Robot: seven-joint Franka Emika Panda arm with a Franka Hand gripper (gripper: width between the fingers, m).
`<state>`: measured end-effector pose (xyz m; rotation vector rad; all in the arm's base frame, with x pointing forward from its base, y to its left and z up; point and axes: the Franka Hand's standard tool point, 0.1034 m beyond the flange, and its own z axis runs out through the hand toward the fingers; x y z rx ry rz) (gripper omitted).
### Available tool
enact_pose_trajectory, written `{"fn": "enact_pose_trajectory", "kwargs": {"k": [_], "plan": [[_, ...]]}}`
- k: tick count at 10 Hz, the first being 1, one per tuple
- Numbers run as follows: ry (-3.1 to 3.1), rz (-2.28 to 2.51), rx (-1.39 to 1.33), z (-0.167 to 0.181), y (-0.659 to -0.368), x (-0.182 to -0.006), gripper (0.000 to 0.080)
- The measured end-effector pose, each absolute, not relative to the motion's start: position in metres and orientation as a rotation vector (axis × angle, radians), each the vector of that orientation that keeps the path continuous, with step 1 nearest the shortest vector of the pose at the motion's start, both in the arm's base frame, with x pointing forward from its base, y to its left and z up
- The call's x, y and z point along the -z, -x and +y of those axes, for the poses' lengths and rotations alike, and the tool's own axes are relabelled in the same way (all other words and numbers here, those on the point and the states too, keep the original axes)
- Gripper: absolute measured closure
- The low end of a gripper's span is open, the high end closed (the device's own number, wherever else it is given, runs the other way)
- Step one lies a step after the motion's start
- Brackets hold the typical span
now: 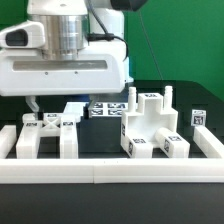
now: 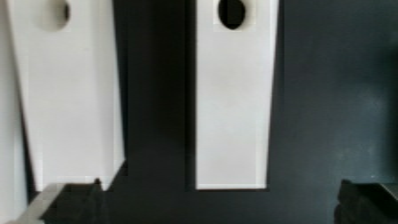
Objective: Assemble chair
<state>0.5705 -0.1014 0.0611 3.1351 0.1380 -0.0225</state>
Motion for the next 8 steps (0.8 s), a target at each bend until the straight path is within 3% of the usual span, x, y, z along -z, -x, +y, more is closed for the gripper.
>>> {"fn": "enact_pose_trajectory", "kwargs": {"k": [3,8], "plan": [[-3.137,0.143,0.037,-0.104,-0.569,-0.061,0.0150],[-3.129,0.188,0.059,-0.107,-0.556,-0.043,0.0150]]}}
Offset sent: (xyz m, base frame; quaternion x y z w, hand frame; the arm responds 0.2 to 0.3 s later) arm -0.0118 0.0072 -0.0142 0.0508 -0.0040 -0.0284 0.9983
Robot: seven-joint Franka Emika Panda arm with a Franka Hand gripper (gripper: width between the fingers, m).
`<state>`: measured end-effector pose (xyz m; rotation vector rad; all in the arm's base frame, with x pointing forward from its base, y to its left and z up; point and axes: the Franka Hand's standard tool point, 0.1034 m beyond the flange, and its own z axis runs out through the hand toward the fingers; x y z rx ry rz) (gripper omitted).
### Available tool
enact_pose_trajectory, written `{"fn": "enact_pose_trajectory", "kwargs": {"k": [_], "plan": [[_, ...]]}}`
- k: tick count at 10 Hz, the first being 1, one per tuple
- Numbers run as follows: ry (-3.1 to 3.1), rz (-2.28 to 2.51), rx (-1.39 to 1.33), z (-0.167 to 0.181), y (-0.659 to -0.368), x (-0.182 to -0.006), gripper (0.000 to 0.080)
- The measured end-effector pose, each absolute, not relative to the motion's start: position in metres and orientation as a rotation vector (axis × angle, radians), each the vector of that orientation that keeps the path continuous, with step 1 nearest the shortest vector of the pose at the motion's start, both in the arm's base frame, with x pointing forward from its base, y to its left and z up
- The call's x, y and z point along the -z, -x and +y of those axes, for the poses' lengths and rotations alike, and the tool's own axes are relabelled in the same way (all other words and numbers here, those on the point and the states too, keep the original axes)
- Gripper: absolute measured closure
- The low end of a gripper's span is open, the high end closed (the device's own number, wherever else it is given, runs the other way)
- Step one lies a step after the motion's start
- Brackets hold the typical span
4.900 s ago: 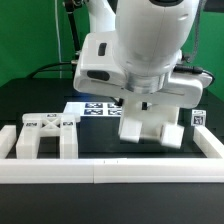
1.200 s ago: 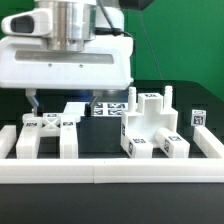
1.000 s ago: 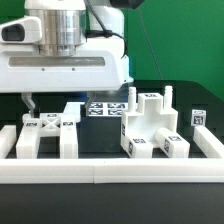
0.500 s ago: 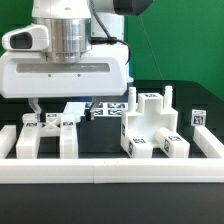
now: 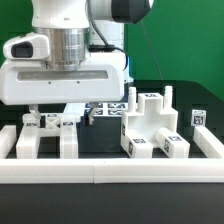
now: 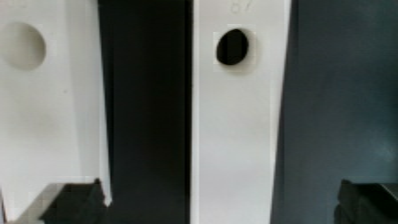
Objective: Assemble chair
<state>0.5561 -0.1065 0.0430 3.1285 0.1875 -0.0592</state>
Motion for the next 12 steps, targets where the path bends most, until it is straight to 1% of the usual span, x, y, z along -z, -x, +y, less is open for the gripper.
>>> {"fn": "enact_pose_trajectory", "kwargs": {"k": [7,12], "plan": [[-3.117,0.202,0.088,-0.104,-0.549,-0.014,0.0150],[-3.119,0.214,0.109,-0.097,-0.545,-0.005,0.0150]]}}
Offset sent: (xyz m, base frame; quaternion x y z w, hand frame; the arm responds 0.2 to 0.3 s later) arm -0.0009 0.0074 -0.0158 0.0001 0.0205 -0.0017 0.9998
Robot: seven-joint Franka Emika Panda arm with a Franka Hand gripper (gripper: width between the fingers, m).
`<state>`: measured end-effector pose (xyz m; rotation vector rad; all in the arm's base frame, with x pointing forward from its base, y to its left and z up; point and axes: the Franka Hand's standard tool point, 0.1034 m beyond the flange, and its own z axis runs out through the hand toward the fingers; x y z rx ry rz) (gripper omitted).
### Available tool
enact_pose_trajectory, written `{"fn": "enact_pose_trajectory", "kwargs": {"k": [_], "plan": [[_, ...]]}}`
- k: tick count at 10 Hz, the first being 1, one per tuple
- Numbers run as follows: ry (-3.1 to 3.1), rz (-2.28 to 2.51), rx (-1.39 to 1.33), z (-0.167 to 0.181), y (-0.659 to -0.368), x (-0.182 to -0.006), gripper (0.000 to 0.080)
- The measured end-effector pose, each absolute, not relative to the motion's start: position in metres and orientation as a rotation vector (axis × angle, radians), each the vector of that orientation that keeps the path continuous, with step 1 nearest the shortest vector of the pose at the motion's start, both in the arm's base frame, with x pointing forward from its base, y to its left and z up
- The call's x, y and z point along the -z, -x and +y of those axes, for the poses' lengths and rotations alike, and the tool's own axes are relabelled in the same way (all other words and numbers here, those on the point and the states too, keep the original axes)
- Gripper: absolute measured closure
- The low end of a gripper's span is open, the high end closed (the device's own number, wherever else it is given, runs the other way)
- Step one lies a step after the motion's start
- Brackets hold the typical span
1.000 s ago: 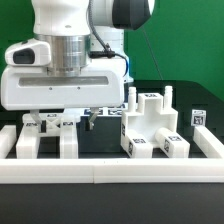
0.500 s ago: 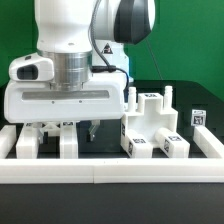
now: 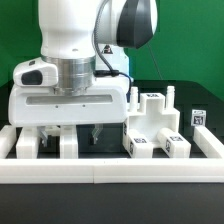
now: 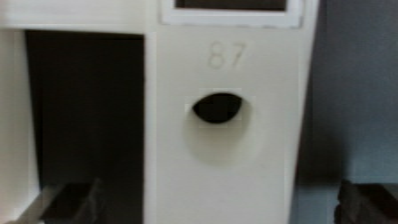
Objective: Assemble chair
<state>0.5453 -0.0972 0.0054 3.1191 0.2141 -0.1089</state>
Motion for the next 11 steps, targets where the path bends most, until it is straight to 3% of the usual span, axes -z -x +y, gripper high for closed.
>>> {"fn": "enact_pose_trajectory", "kwargs": {"k": [4,7,11], "plan": [[-3.118,0.209,0.114,-0.1010,-0.5431,-0.0048,0.0150],[-3.118,0.204,0.113,-0.1030,-0.5431,-0.0052,0.0512],[-3.118,0.204,0.113,-0.1030,-0.5430,-0.0050,0.0512]]}}
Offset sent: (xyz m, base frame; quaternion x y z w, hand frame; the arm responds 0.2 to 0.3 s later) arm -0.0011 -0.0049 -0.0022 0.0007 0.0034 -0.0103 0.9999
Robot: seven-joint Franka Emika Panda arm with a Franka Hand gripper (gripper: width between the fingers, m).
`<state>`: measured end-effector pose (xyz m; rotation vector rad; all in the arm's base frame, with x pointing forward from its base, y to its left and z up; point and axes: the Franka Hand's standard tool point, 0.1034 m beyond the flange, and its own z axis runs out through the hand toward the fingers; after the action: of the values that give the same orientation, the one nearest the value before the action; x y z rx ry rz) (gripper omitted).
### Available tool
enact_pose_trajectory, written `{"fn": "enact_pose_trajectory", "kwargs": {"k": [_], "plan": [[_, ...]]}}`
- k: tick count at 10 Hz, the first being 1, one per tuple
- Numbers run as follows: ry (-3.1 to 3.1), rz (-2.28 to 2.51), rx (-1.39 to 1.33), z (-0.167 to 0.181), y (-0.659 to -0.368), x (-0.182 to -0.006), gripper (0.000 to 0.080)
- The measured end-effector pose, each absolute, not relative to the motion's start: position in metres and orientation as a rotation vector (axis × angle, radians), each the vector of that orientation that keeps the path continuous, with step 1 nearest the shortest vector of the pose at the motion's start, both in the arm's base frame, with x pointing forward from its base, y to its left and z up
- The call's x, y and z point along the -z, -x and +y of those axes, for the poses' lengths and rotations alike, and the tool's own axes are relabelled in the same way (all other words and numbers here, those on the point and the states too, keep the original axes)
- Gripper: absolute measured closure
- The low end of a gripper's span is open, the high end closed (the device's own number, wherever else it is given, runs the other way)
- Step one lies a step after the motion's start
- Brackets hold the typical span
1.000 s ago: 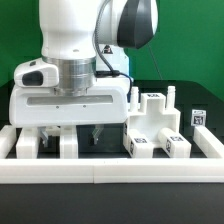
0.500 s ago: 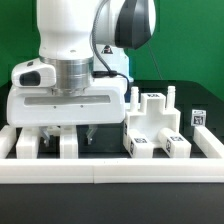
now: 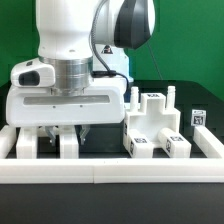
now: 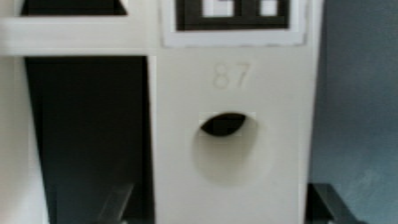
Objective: Assemble chair
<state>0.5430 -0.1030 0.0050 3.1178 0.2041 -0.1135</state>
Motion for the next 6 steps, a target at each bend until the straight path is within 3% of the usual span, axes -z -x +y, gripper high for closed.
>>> {"fn": "enact_pose_trajectory", "kwargs": {"k": [2,6], "plan": [[-3.120,0.186,0.118,-0.103,-0.543,-0.006,0.0512],[-3.143,0.041,0.086,-0.093,-0.550,-0.048,0.0511]]}}
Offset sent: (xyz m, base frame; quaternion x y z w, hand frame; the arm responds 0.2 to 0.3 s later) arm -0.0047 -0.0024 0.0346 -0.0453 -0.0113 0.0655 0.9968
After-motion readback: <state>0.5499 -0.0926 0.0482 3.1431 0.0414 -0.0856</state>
